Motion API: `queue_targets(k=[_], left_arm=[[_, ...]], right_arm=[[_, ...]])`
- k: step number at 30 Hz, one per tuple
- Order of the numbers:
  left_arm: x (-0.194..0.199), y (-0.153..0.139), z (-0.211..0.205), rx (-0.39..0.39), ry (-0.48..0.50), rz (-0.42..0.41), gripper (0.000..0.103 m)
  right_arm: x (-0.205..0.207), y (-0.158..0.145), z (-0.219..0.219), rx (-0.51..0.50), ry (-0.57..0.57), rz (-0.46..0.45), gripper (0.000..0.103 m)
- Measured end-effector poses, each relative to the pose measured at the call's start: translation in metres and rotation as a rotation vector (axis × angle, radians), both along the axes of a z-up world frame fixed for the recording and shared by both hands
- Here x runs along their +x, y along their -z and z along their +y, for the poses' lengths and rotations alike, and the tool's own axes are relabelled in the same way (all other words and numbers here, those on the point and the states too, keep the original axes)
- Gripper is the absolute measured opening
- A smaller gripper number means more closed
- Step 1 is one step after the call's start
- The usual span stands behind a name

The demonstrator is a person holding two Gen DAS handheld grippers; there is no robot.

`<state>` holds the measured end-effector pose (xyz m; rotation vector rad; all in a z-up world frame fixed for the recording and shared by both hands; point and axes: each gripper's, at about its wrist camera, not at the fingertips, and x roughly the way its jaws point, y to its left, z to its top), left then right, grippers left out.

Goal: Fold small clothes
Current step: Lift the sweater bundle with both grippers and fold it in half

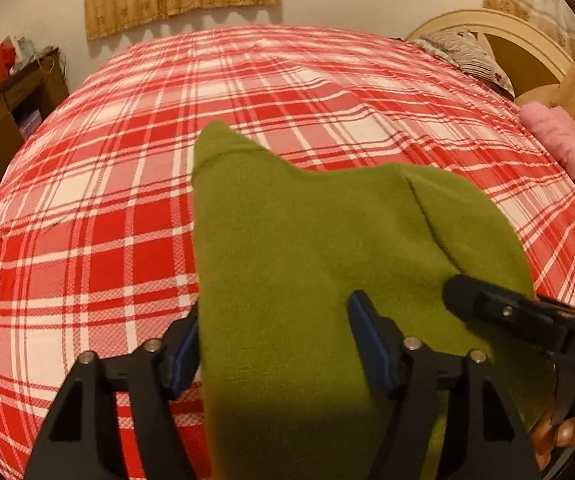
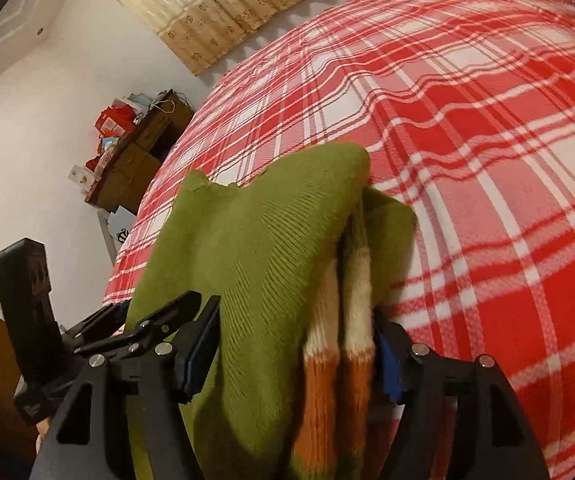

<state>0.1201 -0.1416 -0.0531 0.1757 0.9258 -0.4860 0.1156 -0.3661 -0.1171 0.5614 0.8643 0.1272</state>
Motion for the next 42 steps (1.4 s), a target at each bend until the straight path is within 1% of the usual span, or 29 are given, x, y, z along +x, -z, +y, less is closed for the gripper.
queue_targets(k=[1,2,3,4,5,6,9,16,19,23,27,30,32,35,38,41,42], left_arm=[[-0.002,-0.001,0.0,-0.004,0.004,-0.01,0.062],[-0.005,-0.002,-0.001,-0.006,0.006,-0.022,0.055],[-0.008,-0.004,-0.001,0.002,0.001,-0.039,0.048],[-0.009,-0.005,-0.002,0.008,-0.005,-0.052,0.044],[-0.012,-0.007,-0.001,0.011,-0.013,-0.068,0.039],[-0.015,-0.009,0.0,0.007,-0.017,-0.076,0.037],[-0.021,-0.013,0.005,-0.01,-0.025,-0.085,0.035],[-0.038,-0.023,0.004,-0.012,-0.015,-0.114,0.035],[-0.042,-0.026,0.012,-0.043,-0.031,-0.11,0.034],[-0.048,-0.038,0.035,-0.088,-0.062,-0.112,0.034],[-0.053,-0.051,0.066,-0.107,-0.107,-0.135,0.033],[-0.054,-0.058,0.099,-0.113,-0.168,-0.15,0.033],[-0.056,-0.061,0.12,-0.105,-0.205,-0.16,0.033],[-0.056,-0.067,0.161,-0.089,-0.285,-0.179,0.033],[-0.054,-0.068,0.205,-0.06,-0.386,-0.198,0.033],[-0.046,-0.068,0.249,-0.014,-0.484,-0.217,0.033],[-0.043,-0.067,0.26,-0.001,-0.507,-0.223,0.033]], right_arm=[[0.0,-0.002,0.006,-0.049,-0.006,0.001,0.055],[0.001,-0.004,0.012,-0.08,-0.018,0.001,0.045],[-0.002,-0.009,0.02,-0.124,-0.023,-0.014,0.043],[-0.006,-0.012,0.025,-0.158,-0.021,-0.026,0.04],[-0.009,-0.017,0.031,-0.194,-0.018,-0.041,0.039],[-0.013,-0.022,0.037,-0.225,-0.012,-0.06,0.039],[-0.027,-0.036,0.052,-0.292,0.006,-0.11,0.038],[-0.057,-0.053,0.064,-0.336,0.029,-0.153,0.038],[-0.063,-0.062,0.07,-0.323,0.005,-0.18,0.038],[-0.068,-0.08,0.087,-0.298,-0.02,-0.221,0.038],[-0.069,-0.096,0.114,-0.286,-0.068,-0.271,0.038],[-0.065,-0.108,0.142,-0.263,-0.124,-0.307,0.038],[-0.059,-0.115,0.165,-0.243,-0.169,-0.326,0.038],[-0.046,-0.12,0.205,-0.222,-0.249,-0.351,0.037],[-0.031,-0.122,0.251,-0.181,-0.348,-0.367,0.037],[-0.01,-0.116,0.298,-0.1,-0.445,-0.381,0.037],[-0.005,-0.113,0.307,-0.075,-0.467,-0.386,0.037]])
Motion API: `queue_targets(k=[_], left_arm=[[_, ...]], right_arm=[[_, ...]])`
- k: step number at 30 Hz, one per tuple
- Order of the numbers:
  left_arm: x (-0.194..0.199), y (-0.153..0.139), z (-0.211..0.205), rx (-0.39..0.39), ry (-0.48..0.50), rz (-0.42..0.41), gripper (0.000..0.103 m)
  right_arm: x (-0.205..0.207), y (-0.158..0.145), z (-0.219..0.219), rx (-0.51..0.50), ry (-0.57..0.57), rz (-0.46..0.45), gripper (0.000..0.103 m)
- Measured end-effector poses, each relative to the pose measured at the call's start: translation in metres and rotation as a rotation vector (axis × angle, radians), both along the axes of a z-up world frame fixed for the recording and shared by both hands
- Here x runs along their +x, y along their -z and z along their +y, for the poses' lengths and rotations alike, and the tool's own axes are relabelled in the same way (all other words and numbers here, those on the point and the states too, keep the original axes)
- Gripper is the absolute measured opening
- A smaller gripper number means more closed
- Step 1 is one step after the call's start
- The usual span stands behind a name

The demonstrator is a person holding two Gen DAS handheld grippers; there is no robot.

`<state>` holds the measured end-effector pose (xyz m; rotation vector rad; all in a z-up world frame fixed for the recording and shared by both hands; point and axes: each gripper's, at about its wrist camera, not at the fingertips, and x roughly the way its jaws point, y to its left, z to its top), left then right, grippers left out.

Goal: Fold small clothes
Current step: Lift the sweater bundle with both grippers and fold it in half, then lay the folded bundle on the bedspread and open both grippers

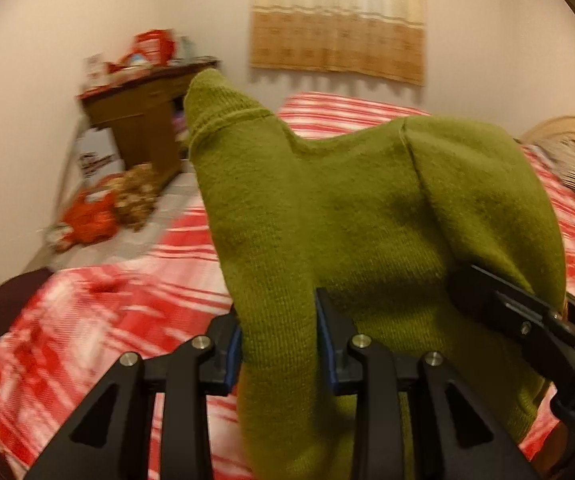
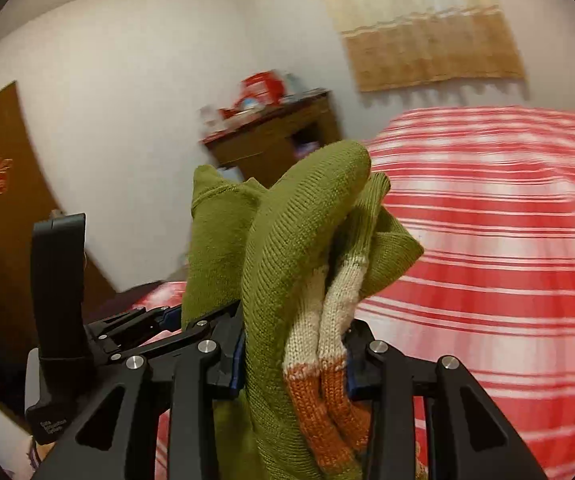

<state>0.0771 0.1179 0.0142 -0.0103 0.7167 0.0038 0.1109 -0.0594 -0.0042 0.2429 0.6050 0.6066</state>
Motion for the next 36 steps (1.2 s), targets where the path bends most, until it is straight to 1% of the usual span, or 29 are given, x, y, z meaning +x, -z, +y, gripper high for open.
queue_targets(k=[1,2,4,6,7,9,10,11,12,13,14,15,16,17,18,20,21,23,24,25,26,27,28,29,30,31,33,34,36], left_arm=[[0.005,0.001,0.014,0.009,-0.035,-0.004,0.033],[0.01,0.002,0.028,0.015,-0.072,-0.004,0.033],[0.017,0.009,0.051,0.038,-0.132,0.0,0.033],[0.028,0.022,0.068,0.085,-0.188,0.012,0.033],[0.032,0.03,0.075,0.091,-0.198,0.023,0.033],[0.047,0.051,0.083,0.096,-0.221,0.059,0.031],[0.055,0.063,0.085,0.115,-0.23,0.075,0.031],[0.062,0.074,0.085,0.151,-0.243,0.086,0.028],[0.066,0.08,0.084,0.185,-0.255,0.089,0.029],[0.068,0.088,0.084,0.21,-0.265,0.081,0.032],[0.071,0.094,0.083,0.215,-0.273,0.079,0.035],[0.073,0.094,0.084,0.21,-0.281,0.094,0.04],[0.073,0.091,0.086,0.191,-0.297,0.082,0.043],[0.075,0.092,0.089,0.177,-0.307,0.083,0.049],[0.076,0.093,0.091,0.167,-0.311,0.092,0.049],[0.072,0.091,0.095,0.146,-0.305,0.087,0.049],[0.066,0.088,0.099,0.135,-0.298,0.085,0.049],[0.055,0.078,0.101,0.106,-0.294,0.086,0.049],[0.049,0.073,0.1,0.083,-0.294,0.085,0.049],[0.046,0.069,0.1,0.063,-0.29,0.08,0.049],[0.042,0.065,0.099,0.049,-0.285,0.074,0.049],[0.034,0.06,0.096,0.039,-0.278,0.067,0.049],[0.031,0.059,0.093,0.035,-0.275,0.065,0.049],[0.024,0.056,0.088,0.026,-0.265,0.062,0.049],[0.019,0.054,0.084,0.02,-0.256,0.059,0.052],[0.012,0.052,0.079,0.018,-0.254,0.055,0.055],[0.0,0.052,0.07,0.021,-0.256,0.055,0.065],[-0.003,0.053,0.066,0.024,-0.249,0.057,0.066],[-0.01,0.061,0.055,0.045,-0.228,0.074,0.066]], right_arm=[[0.011,0.006,0.016,0.046,-0.049,0.003,0.037],[0.018,0.01,0.024,0.07,-0.073,0.007,0.037],[0.044,0.027,0.05,0.131,-0.141,0.046,0.037],[0.065,0.044,0.065,0.161,-0.164,0.092,0.037],[0.078,0.056,0.074,0.168,-0.161,0.118,0.037],[0.097,0.077,0.081,0.144,-0.132,0.151,0.037],[0.108,0.089,0.087,0.094,-0.103,0.166,0.037],[0.111,0.095,0.087,0.062,-0.085,0.167,0.037],[0.118,0.103,0.089,0.022,-0.063,0.172,0.037],[0.123,0.108,0.09,0.015,-0.057,0.189,0.037],[0.127,0.111,0.09,0.016,-0.048,0.214,0.038],[0.131,0.113,0.089,0.011,-0.035,0.237,0.039],[0.133,0.114,0.091,-0.003,-0.025,0.248,0.041],[0.134,0.114,0.091,-0.011,-0.02,0.249,0.043],[0.138,0.114,0.088,-0.014,-0.019,0.252,0.044],[0.134,0.111,0.084,-0.013,-0.017,0.254,0.044],[0.128,0.105,0.081,-0.019,0.0,0.238,0.044],[0.106,0.083,0.074,-0.042,0.061,0.139,0.046],[0.088,0.068,0.07,-0.076,0.105,0.053,0.046],[0.071,0.056,0.069,-0.109,0.122,-0.007,0.046],[0.066,0.049,0.07,-0.128,0.118,-0.037,0.046],[0.053,0.042,0.074,-0.163,0.084,-0.063,0.046],[0.044,0.039,0.077,-0.187,0.055,-0.066,0.044],[0.039,0.039,0.079,-0.199,0.035,-0.064,0.033],[0.031,0.04,0.082,-0.211,0.001,-0.06,0.027],[0.022,0.043,0.086,-0.23,-0.029,-0.054,0.023],[0.009,0.052,0.094,-0.263,-0.046,-0.05,0.023],[0.005,0.06,0.094,-0.275,-0.051,-0.031,0.023],[0.002,0.075,0.089,-0.268,-0.045,0.035,0.023]])
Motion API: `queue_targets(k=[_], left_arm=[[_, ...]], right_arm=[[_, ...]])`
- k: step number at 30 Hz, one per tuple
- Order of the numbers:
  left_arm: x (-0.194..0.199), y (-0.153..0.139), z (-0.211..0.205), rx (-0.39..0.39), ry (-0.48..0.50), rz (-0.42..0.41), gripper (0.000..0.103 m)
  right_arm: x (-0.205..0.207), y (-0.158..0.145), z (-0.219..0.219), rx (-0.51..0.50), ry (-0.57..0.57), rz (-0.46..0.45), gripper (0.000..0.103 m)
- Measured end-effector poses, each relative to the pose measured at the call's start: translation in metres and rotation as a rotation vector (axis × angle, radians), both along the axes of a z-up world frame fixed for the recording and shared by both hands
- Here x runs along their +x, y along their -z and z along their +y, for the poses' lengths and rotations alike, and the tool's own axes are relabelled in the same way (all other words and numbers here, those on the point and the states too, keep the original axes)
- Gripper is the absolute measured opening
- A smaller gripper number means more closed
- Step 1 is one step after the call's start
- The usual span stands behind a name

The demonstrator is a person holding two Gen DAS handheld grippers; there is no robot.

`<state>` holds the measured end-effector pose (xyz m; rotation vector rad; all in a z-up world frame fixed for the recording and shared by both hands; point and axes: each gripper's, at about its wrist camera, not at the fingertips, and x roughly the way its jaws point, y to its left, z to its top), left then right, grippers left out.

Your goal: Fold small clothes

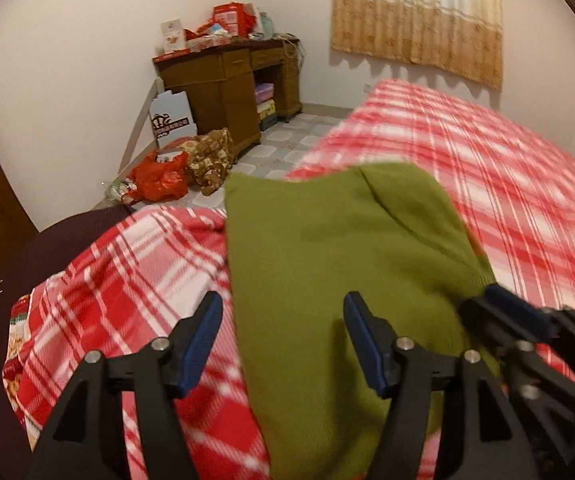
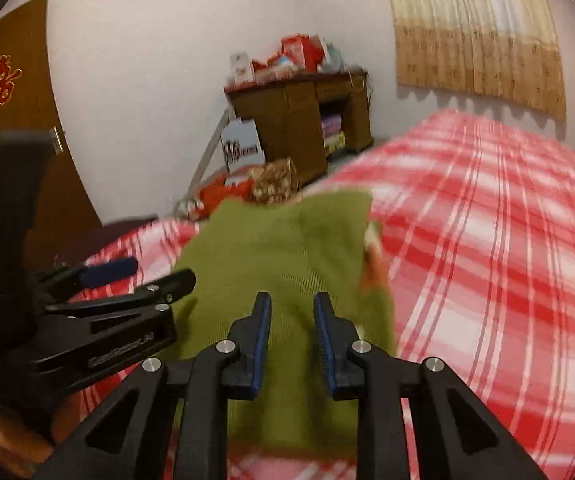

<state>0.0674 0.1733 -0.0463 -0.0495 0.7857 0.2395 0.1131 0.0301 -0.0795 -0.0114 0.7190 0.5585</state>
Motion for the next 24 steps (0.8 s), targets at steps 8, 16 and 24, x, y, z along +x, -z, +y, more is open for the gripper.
queue_targets(k=[8,16,24], left_arm=[[-0.019,0.032,-0.019,0.058,0.021,0.09,0.067],[-0.065,0.004,-0.024,0.082,0.037,0.006,0.076],[-0.117,-0.041,-0.028,0.161,0.028,-0.151,0.103]], right_arm=[[-0.006,0.035,-0.023,0.012,0.08,0.173,0.023],[-0.081,-0.02,-0.043,0.043,0.193,0.003,0.071],[-0.136,-0.077,-0.047,-0.007,0.266,-0.163,0.073]])
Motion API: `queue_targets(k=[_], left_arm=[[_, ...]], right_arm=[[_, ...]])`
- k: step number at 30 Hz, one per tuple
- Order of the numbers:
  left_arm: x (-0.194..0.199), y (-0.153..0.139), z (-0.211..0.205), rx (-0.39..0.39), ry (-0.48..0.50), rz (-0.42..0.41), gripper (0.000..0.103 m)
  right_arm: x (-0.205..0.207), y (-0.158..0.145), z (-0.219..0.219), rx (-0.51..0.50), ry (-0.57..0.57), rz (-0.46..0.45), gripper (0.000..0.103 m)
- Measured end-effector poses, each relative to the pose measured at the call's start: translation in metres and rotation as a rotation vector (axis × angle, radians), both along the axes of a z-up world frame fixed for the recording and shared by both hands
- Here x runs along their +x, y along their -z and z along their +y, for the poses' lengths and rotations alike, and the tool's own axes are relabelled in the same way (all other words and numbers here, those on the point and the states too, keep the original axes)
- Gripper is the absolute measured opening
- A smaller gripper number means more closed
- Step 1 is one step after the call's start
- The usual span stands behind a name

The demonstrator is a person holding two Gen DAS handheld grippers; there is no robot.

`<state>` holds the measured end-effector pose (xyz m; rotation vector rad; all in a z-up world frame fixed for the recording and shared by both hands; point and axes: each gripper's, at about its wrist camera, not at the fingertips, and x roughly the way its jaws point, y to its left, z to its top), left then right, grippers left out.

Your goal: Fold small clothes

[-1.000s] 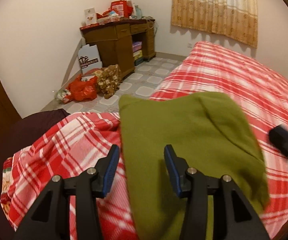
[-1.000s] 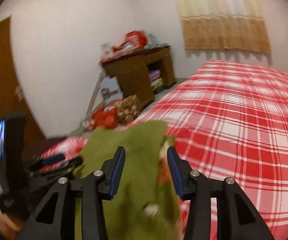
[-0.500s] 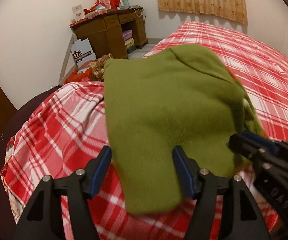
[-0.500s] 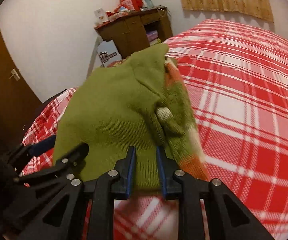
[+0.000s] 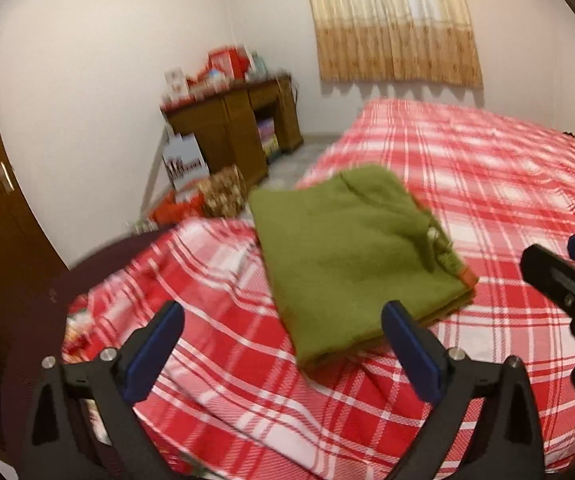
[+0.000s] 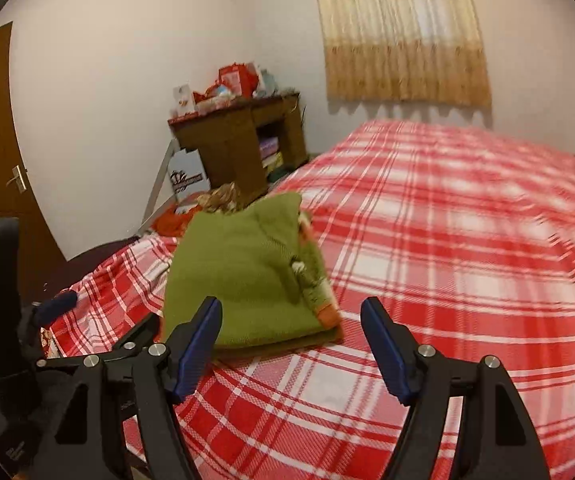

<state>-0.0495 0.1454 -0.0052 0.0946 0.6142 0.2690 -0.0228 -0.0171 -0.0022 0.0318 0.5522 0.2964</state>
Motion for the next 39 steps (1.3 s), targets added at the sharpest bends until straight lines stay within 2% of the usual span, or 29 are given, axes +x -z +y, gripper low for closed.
queue_targets(k=[3,6,11,14,17,23,28,39], left_arm=[[-0.015,-0.024,0.001,0.008,0.01,-0.083,0.103],[-0.025,-0.044,0.002,-0.005,0.013,-0.12,0.103],[-0.045,-0.066,-0.002,0.049,0.003,-0.224,0.103],[-0.054,-0.075,-0.003,0.03,0.021,-0.254,0.103],[-0.055,-0.079,0.0,-0.011,0.034,-0.245,0.103],[-0.056,-0.081,0.0,-0.005,0.022,-0.26,0.103],[-0.053,-0.075,-0.004,0.0,0.028,-0.234,0.103],[-0.054,-0.074,0.0,-0.004,0.013,-0.222,0.103]], right_arm=[[-0.025,-0.026,-0.001,-0.011,0.02,-0.089,0.073],[-0.042,-0.047,0.001,-0.029,0.04,-0.164,0.073],[-0.076,-0.082,0.003,-0.02,0.053,-0.299,0.08],[-0.089,-0.092,0.004,-0.025,0.064,-0.358,0.082],[-0.098,-0.098,0.002,-0.02,0.088,-0.403,0.083],[-0.093,-0.099,-0.006,0.015,0.122,-0.374,0.084],[-0.089,-0.094,-0.013,0.045,0.143,-0.331,0.084],[-0.086,-0.086,-0.017,0.052,0.147,-0.321,0.084]])
